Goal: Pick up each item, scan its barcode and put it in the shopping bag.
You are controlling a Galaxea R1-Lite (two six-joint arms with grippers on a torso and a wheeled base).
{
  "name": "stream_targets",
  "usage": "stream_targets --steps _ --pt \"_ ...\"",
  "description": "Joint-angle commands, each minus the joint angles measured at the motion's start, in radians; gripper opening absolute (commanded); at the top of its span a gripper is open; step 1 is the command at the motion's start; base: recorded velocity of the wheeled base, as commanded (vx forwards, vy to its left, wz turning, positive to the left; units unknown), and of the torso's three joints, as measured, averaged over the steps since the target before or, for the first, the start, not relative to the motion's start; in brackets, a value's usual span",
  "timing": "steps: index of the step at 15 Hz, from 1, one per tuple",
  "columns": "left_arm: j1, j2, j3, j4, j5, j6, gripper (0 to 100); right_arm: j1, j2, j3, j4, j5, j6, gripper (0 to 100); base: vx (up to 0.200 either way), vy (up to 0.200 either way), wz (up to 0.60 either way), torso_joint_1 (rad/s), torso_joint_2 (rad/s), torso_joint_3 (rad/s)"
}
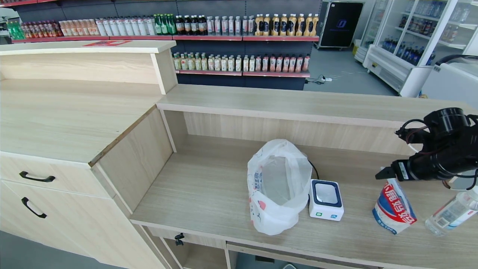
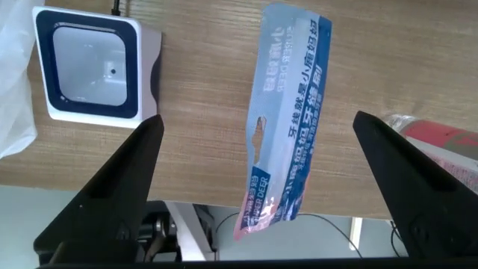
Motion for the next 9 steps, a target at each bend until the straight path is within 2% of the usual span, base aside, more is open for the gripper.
stream_targets --steps 1,3,9 --pt "0.000 0.000 0.000 0.000 0.001 0.001 100 0.012 0.030 -0.004 0.002 -0.016 0.001 100 0.000 0.000 0.00 0.000 0.00 0.000" --pt "0.000 0.000 0.000 0.000 0.001 0.000 100 0.023 0.062 -0.024 -0.007 -0.056 0.009 100 0.000 0.000 0.00 0.000 0.00 0.000" --pt "0.000 0.000 0.000 0.000 0.001 0.000 100 0.029 0.144 -0.065 -0.015 -0.055 0.012 100 0.000 0.000 0.00 0.000 0.00 0.000"
